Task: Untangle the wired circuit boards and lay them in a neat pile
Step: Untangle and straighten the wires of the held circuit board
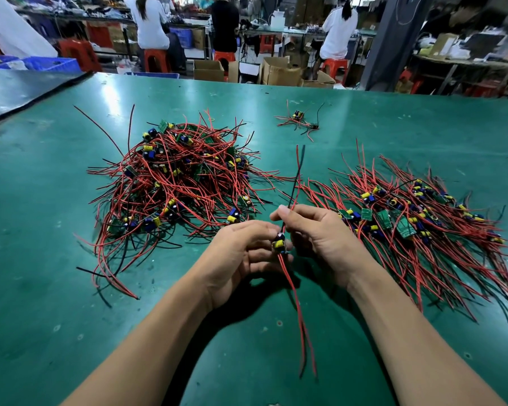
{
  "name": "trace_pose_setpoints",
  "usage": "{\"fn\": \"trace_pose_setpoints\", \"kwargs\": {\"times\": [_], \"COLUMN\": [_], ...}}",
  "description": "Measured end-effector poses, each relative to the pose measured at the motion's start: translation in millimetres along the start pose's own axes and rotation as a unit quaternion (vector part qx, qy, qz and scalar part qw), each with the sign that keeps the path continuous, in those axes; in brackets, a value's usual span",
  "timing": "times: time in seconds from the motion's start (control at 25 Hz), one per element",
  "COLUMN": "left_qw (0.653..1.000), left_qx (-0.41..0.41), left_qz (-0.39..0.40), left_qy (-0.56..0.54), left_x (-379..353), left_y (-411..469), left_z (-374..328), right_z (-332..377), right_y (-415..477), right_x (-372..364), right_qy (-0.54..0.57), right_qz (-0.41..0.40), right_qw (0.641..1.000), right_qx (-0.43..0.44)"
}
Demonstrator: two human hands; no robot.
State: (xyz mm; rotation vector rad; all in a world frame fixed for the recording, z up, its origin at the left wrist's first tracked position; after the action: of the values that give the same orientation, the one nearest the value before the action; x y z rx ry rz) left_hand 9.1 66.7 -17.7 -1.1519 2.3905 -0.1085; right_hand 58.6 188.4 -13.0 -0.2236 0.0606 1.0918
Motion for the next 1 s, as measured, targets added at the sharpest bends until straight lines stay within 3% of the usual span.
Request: {"fn": "trace_pose_setpoints", "kwargs": {"times": [0.36,0.52,0.64,0.8,1.0], "left_qw": [0.990,0.968,0.962,0.961,0.972], "left_qx": [-0.096,-0.134,-0.132,-0.132,-0.112], "left_qz": [-0.059,-0.078,-0.071,-0.053,-0.071], "left_qy": [0.089,0.195,0.229,0.236,0.195], "left_x": [0.4,-1.3,-3.2,-4.4,0.7], "left_y": [-1.8,-1.6,-0.1,0.1,0.5], "left_z": [-2.1,-2.1,-1.0,-1.6,1.4], "right_z": [-9.7,-10.7,-10.7,-12.3,-10.8], "right_y": [-0.3,10.9,16.4,16.1,11.9], "right_x": [-6.5,5.7,7.5,1.9,-1.2], "right_qy": [0.017,-0.036,0.024,0.140,0.084], "right_qz": [0.052,-0.043,-0.095,-0.093,-0.080], "right_qw": [0.998,0.998,0.994,0.979,0.990], "right_qx": [-0.039,-0.026,-0.042,-0.112,-0.077]}}
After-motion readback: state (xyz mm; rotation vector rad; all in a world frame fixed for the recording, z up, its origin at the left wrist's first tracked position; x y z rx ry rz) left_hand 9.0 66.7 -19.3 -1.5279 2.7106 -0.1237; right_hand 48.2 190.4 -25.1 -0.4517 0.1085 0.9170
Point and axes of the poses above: each hand's wrist, its own y-axis towards the middle knuckle, its own x-axis out of the back of the hand, z = x × y, the point moved 6 cm from there along y, towards the middle knuckle, and after that the axes turned 9 degrees about -z, right-handed, at the moved point
